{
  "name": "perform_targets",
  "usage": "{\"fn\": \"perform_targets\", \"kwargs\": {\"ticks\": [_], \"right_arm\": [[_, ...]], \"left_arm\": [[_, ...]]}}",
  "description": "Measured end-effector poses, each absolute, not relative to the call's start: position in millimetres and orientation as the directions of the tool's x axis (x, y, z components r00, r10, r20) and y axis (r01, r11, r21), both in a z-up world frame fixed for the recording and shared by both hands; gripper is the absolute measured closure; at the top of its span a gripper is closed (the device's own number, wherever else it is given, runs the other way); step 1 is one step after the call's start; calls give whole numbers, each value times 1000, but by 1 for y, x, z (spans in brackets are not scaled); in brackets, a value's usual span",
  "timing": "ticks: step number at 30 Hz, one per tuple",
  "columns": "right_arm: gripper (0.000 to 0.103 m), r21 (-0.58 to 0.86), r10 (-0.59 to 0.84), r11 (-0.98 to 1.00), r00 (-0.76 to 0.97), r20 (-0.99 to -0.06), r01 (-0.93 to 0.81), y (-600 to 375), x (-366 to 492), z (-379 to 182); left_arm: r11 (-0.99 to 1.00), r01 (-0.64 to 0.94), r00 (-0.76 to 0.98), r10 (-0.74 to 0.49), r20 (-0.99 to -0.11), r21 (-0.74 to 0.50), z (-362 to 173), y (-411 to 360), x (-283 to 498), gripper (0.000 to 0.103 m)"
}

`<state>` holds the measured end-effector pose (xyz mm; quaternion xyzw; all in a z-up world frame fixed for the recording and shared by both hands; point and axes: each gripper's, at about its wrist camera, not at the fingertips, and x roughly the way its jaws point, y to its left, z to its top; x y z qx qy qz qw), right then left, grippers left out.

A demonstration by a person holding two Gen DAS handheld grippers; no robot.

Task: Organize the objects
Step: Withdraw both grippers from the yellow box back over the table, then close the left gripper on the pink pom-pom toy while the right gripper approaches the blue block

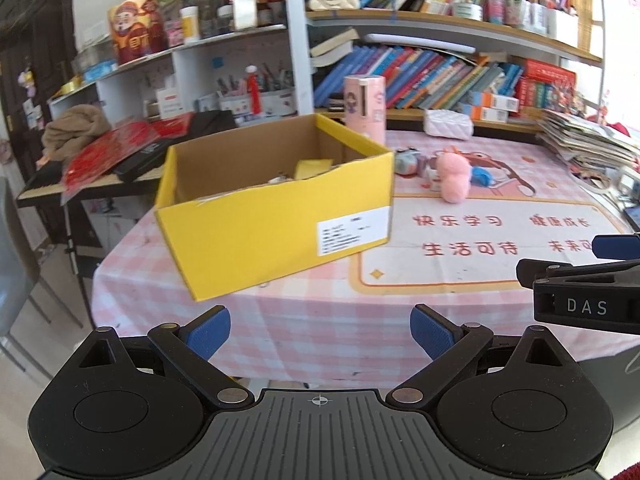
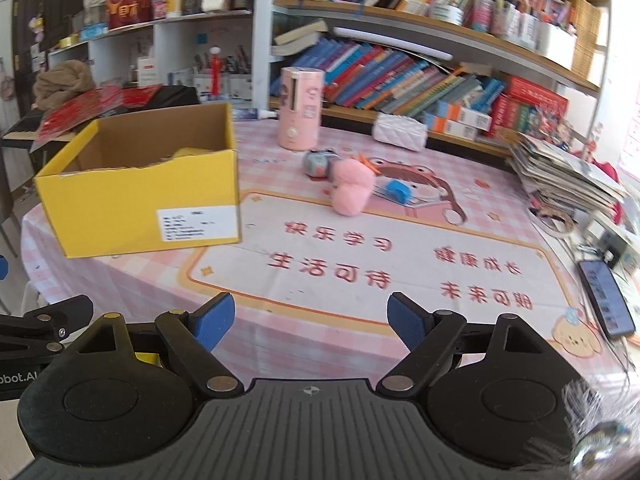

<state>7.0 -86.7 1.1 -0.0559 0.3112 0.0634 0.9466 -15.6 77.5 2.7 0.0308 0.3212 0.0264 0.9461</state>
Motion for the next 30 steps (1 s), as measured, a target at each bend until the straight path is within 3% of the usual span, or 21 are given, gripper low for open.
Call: {"fn": "perform_targets", "kwargs": {"ticks": [18, 30], "right_arm": [[19, -68, -56, 998, 792, -608, 18, -154, 15, -1], [18, -53, -39, 999, 782, -622, 7, -173, 54, -5]], "left_arm": [[985, 151, 792, -71, -607, 81, 2, 14, 23, 5], [984, 149, 785, -59, -617, 95, 0, -7, 58, 5]]}}
